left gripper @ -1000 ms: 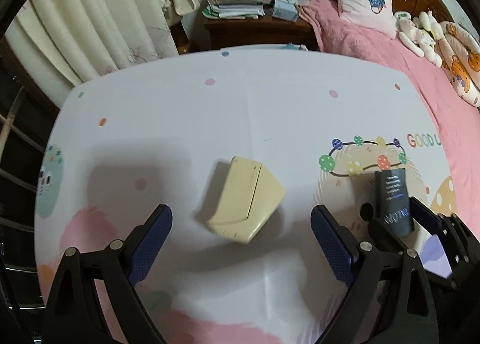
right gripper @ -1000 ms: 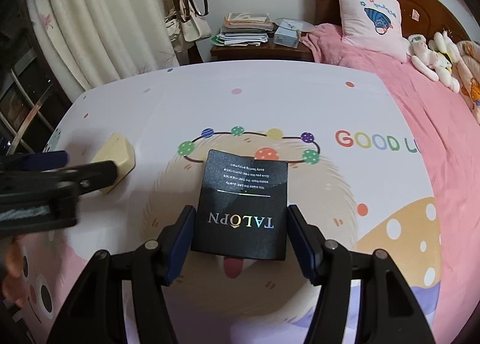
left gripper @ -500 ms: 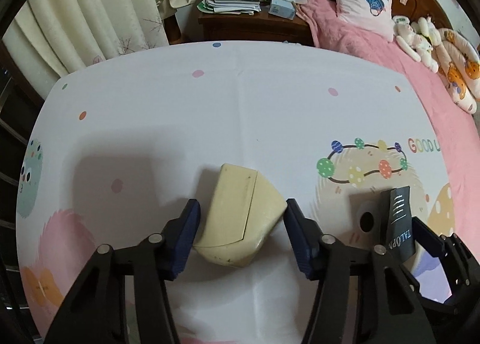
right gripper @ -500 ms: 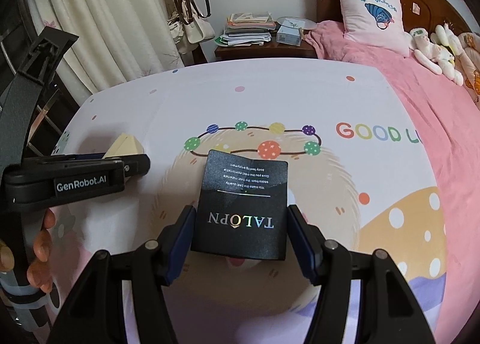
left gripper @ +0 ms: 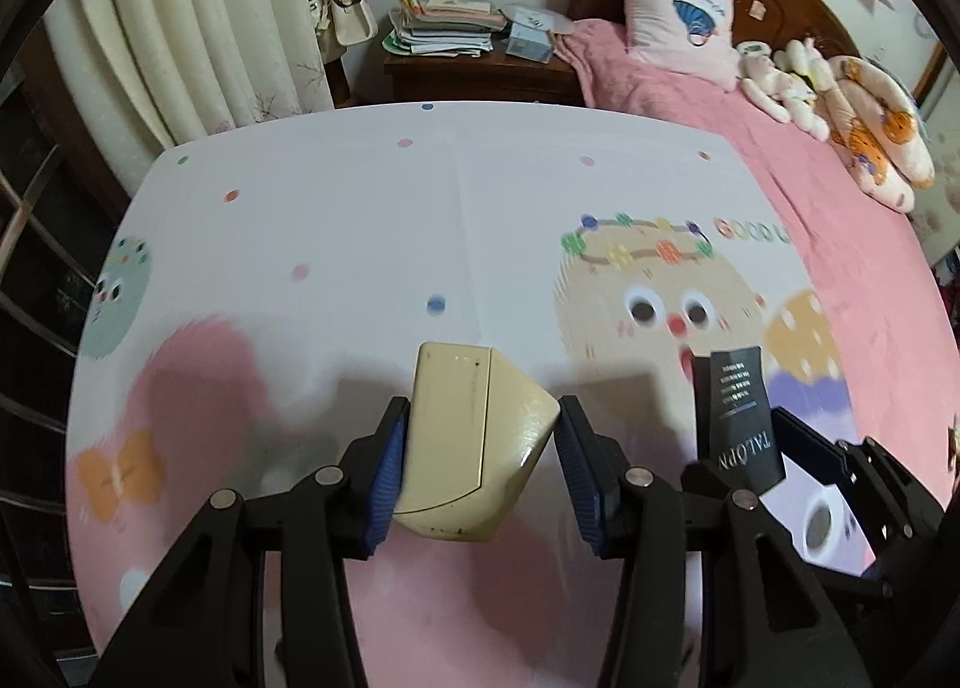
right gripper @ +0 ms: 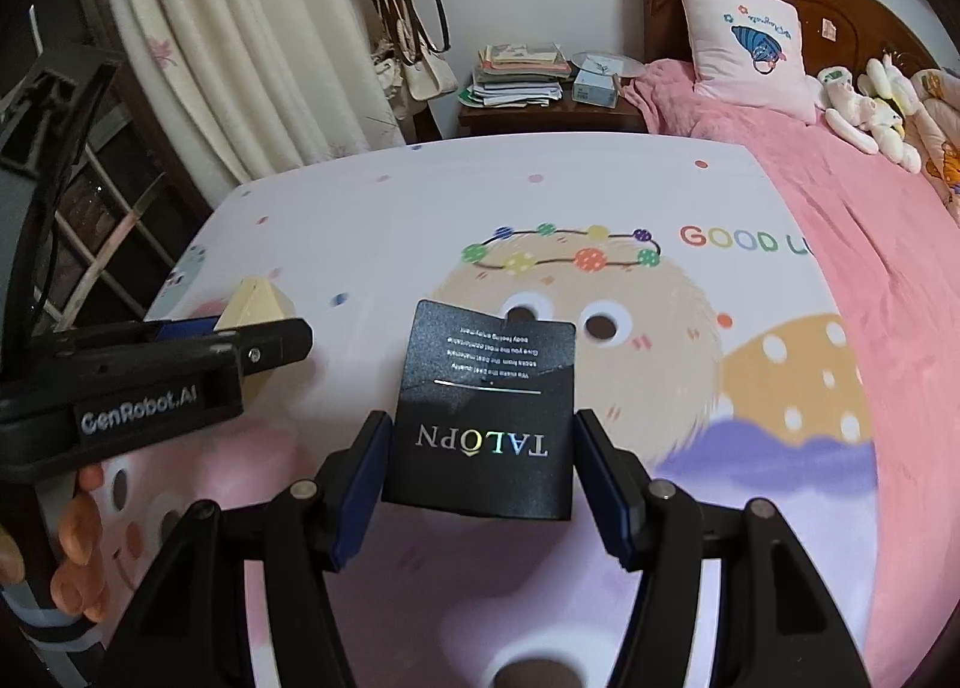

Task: Collect trash
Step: 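Lift the beige block and black card off the table toward the bin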

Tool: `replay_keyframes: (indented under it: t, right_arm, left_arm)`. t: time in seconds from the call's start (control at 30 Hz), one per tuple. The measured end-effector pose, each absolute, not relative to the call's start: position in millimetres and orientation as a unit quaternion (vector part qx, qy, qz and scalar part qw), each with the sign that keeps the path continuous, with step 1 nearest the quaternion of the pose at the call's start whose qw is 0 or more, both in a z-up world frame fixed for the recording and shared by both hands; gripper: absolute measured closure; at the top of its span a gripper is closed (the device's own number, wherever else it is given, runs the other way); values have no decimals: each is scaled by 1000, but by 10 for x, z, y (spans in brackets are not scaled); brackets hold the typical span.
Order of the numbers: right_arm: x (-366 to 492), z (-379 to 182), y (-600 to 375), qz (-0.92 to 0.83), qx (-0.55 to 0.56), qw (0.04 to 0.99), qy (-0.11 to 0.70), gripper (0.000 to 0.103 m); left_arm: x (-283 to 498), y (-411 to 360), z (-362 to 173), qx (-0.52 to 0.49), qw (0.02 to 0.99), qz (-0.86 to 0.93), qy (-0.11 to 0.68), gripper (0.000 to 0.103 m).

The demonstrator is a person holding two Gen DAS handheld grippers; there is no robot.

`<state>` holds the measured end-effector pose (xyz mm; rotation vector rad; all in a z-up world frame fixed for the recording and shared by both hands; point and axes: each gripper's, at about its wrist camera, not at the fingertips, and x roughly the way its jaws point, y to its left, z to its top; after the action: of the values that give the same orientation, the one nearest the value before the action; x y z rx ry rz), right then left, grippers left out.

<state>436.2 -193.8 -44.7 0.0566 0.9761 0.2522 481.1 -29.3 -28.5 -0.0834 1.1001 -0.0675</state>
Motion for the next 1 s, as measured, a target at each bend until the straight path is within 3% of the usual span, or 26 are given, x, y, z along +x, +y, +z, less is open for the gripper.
replay_keyframes:
  t: [0.53, 1.0]
  right_arm:
    - [2104, -43, -1376, 82, 66, 889, 445, 42]
    - [622, -441, -1266, 66, 81, 849, 517, 42]
  left_arm:
    - [2339, 244, 213, -16, 868, -98, 486, 56]
    - [854, 363, -187, -7, 839, -129, 528, 56]
